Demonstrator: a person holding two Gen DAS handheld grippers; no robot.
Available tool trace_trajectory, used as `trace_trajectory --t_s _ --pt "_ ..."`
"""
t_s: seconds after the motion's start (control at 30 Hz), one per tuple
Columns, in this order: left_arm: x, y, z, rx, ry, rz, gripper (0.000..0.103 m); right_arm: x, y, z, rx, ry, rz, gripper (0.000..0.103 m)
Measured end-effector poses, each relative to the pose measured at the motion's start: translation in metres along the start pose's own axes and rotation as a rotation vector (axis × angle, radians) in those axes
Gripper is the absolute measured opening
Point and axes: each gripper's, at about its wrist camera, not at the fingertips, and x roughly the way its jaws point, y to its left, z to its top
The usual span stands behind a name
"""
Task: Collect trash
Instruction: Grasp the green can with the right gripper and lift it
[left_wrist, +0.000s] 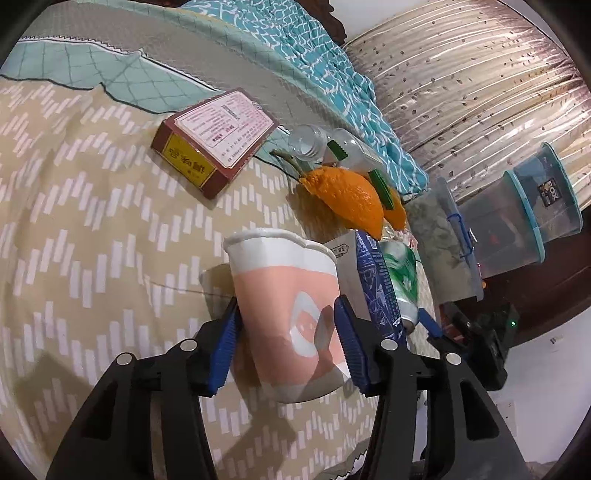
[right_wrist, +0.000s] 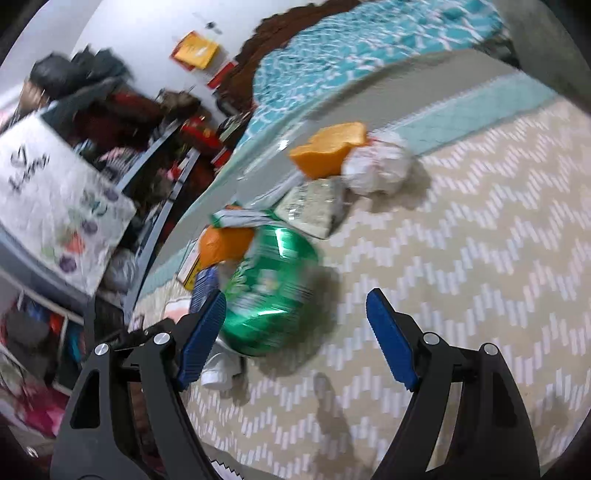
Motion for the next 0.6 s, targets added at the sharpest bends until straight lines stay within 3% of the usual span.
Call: trace_trajectory --t_s 0.27,0.43,0.5,0.6 --pt "0.003 -0.004 0.001 -0.013 0.003 -0.006 0.047 0.042 -0.005 0.011 0.040 0.073 0.081 0.079" --pt "0.004 -0.006 0.000 -0.016 0.006 -0.018 0.049 0.062 0.008 0.014 0.010 0.093 0.074 0.074" --pt "0.004 -0.008 -0.001 -0.008 0.006 -0.022 0.050 0.068 0.009 0.012 0.018 0.115 0.081 0.058" --pt "0.006 -0.009 -0.003 -0.005 0.009 -0.024 0.049 0.074 0.006 0.006 0.072 0.138 0.171 0.035"
